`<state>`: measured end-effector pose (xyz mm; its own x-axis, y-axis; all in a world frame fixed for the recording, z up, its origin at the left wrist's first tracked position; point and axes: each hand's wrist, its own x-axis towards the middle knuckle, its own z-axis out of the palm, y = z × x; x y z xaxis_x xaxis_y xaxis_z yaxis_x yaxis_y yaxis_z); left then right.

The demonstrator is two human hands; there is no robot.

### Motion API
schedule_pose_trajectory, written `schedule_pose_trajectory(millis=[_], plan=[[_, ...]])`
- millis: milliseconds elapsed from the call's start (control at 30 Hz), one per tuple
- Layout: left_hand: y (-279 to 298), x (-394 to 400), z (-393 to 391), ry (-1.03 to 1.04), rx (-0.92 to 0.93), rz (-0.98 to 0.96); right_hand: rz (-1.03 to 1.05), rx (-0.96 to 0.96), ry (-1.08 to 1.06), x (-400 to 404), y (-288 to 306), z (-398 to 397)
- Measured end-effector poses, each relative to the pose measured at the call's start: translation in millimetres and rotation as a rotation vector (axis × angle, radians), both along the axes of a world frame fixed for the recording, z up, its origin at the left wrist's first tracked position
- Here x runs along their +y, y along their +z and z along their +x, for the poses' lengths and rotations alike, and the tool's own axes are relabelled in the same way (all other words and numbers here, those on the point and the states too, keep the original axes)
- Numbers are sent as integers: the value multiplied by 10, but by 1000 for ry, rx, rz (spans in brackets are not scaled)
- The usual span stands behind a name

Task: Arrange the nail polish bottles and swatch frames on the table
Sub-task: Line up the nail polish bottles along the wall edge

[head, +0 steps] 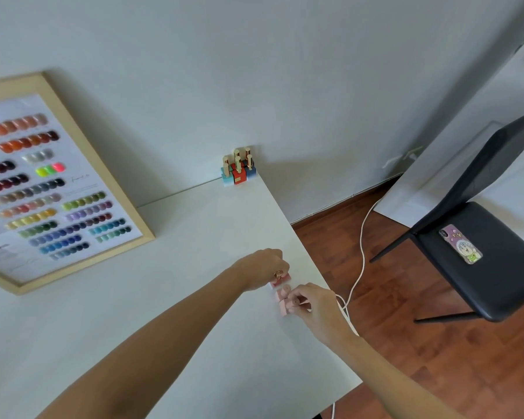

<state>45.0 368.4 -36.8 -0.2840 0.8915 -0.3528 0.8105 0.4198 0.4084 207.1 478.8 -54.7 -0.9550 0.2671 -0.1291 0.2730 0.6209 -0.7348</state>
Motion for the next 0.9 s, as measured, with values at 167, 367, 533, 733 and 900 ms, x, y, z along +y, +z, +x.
schedule_pose_trajectory(millis=[167,367,533,733,900], plan=[[-25,-94,25,64,10,-1,64,-22,-38,-41,-43,22],[-40,-228,5,125,45,4,129,12,-27,-86,-88,-12],[-51,-307,-13,191,14,27,97,8,-21,-89,-99,-65],[-88,-358,-24,208,-42,105,143,-43,75,-67,-72,-124],[-120,-375,-47,203,-89,133,149,-43,57,-97,-54,-189]])
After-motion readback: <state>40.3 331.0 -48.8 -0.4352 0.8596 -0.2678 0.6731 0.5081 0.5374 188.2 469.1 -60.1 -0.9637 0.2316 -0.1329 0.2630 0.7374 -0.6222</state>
